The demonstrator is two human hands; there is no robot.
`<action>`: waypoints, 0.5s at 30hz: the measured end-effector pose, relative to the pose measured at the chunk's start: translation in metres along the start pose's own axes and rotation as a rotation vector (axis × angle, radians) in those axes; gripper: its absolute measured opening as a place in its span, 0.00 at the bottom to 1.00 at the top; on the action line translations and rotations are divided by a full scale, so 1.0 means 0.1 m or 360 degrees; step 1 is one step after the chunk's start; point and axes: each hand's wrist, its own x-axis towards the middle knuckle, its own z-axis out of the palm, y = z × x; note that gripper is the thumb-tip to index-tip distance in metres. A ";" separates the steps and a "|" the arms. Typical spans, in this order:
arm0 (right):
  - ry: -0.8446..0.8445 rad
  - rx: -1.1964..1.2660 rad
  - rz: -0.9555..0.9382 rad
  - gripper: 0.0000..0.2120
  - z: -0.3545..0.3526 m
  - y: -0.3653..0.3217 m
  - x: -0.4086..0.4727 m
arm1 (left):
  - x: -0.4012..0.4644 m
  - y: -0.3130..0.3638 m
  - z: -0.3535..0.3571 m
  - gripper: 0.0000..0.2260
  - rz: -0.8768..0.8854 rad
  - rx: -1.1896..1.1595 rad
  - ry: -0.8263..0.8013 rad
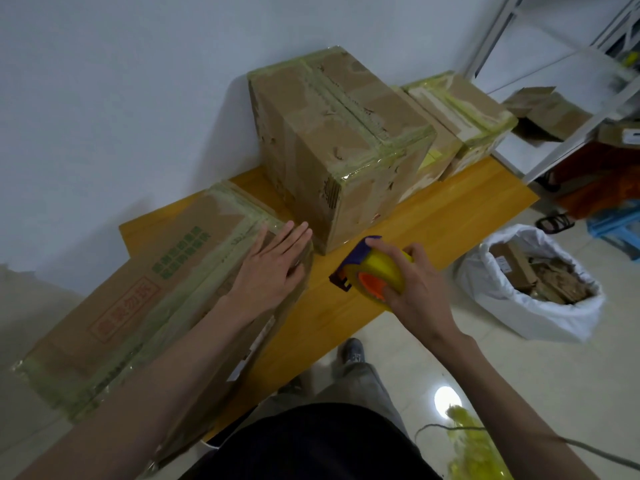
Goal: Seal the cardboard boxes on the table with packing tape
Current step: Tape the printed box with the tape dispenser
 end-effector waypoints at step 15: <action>0.0200 0.0279 0.0152 0.31 -0.13 -0.06 -0.05 | 0.42 0.30 -0.15 0.20 -0.0370 0.0027 0.0205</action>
